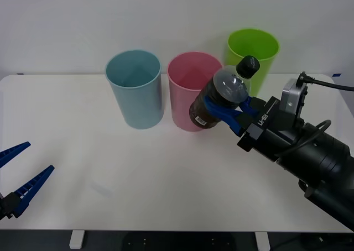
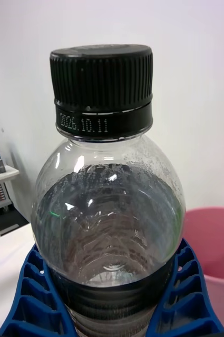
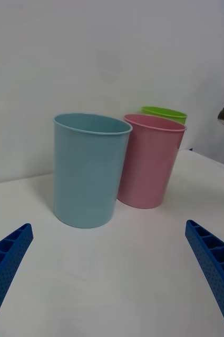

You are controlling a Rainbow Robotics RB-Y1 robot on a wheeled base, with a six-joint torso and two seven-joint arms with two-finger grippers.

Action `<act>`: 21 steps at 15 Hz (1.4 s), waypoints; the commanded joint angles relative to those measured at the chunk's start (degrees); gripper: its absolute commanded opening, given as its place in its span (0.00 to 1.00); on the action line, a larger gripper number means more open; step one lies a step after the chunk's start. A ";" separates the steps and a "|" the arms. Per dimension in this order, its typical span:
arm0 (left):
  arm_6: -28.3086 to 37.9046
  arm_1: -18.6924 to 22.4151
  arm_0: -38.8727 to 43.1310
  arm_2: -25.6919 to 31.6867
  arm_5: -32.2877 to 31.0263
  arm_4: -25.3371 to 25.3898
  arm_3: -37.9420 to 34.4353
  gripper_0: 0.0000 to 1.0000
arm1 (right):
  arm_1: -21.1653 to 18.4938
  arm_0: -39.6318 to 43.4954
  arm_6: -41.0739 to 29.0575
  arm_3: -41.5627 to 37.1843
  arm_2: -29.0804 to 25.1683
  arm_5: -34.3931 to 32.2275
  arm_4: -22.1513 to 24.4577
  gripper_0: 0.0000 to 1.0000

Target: Grasp the object on the table and drop it into the matching bin: aluminum can to the light blue bin, PET bottle to the pink bin.

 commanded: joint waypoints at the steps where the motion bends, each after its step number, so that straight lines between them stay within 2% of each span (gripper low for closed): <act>1: 0.00 0.00 0.00 0.00 0.00 0.00 0.00 1.00 | -2.52 -4.08 -5.03 -0.14 -0.72 0.08 0.03 0.00; 5: 0.00 0.00 0.00 0.00 0.00 0.00 0.00 1.00 | -5.95 -9.44 -7.66 1.88 -0.98 0.16 0.30 0.00; 10: 0.00 0.00 0.00 0.00 0.00 0.00 0.00 1.00 | -6.57 -18.59 -8.19 10.93 1.13 0.08 0.65 0.00; 14: 0.00 0.00 0.00 0.00 0.00 0.00 0.00 1.00 | -4.19 -26.14 -8.19 19.90 3.41 0.08 3.02 0.00; 21: 0.00 0.00 0.00 0.00 0.00 0.00 0.00 1.00 | 2.93 -35.02 -8.19 32.82 6.14 -0.10 9.61 0.00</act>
